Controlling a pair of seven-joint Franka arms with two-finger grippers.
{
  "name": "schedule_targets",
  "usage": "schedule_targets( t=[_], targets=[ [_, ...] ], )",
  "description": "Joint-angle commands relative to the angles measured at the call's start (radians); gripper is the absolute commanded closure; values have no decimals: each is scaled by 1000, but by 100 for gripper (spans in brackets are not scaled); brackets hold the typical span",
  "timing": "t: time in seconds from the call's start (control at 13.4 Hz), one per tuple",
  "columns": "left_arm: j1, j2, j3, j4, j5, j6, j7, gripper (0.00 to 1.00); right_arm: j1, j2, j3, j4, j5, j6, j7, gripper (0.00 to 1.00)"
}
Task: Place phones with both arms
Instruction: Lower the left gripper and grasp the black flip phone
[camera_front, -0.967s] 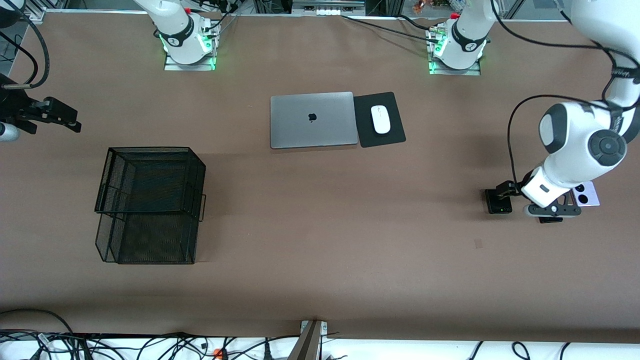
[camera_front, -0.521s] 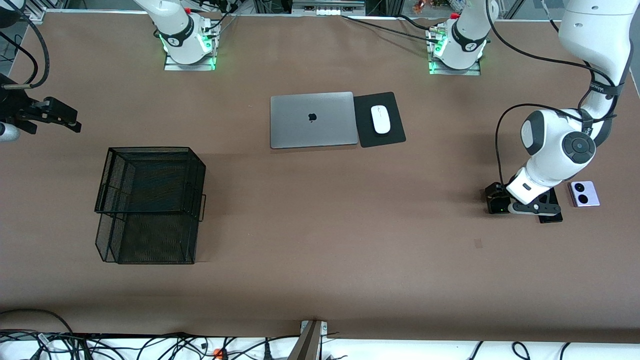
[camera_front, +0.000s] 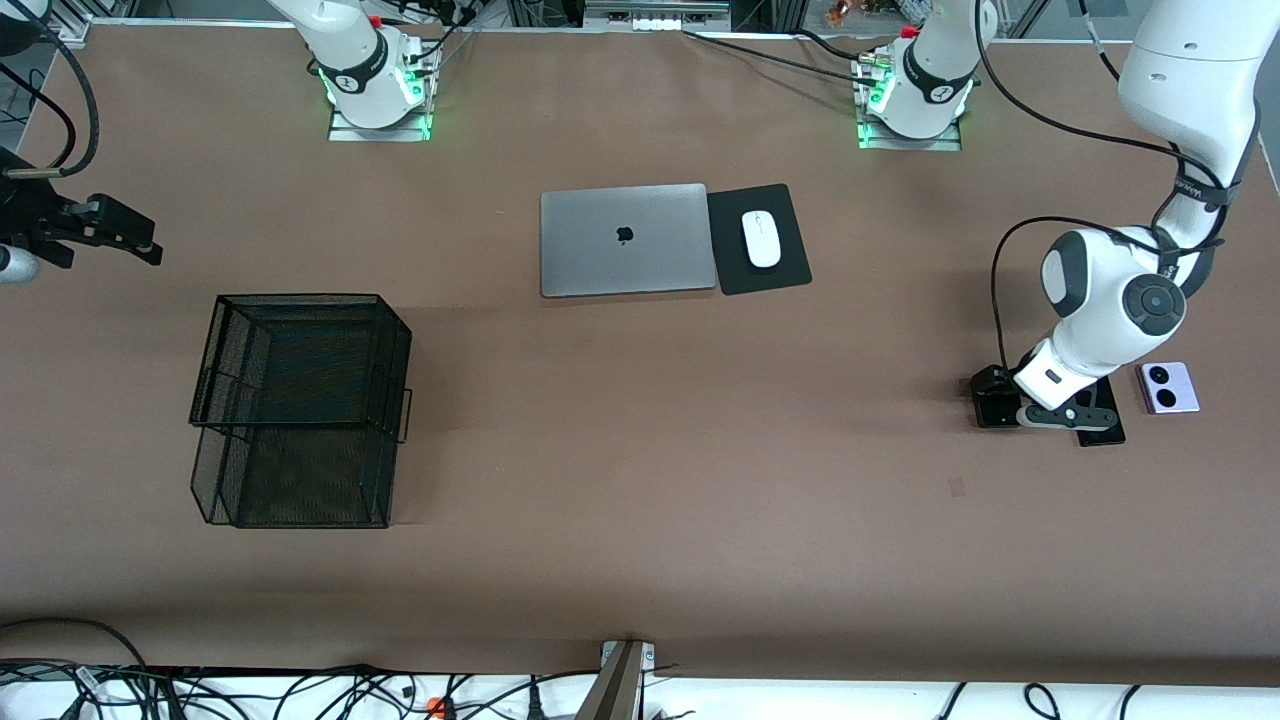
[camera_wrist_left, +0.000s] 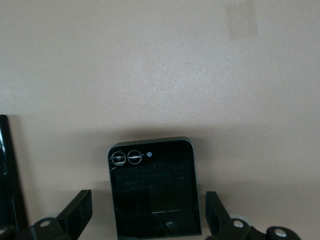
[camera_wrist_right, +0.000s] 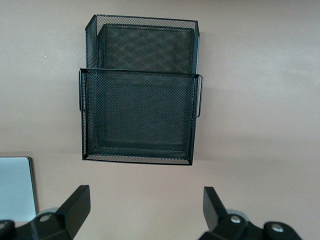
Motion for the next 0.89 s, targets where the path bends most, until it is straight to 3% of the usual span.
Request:
schedule_targets(
  t=[0.0, 0.52, 0.67, 0.74, 0.82],
  targets=[
    [9, 18, -8, -1, 3, 22, -5, 0, -7, -21, 4, -8, -8, 0, -5, 0],
    [28, 49, -11, -3, -2, 53, -14, 0, -7, -21, 4, -8, -8, 0, -6, 0],
    [28, 49, -11, -3, -2, 51, -14, 50, -7, -20, 4, -8, -8, -1, -5, 0],
    [28, 47, -11, -1, -2, 47, -13, 64, -7, -21, 4, -8, -8, -1, -5, 0],
    [26, 43, -11, -1, 0, 44, -13, 70, -7, -21, 6, -8, -8, 0, -6, 0]
  ],
)
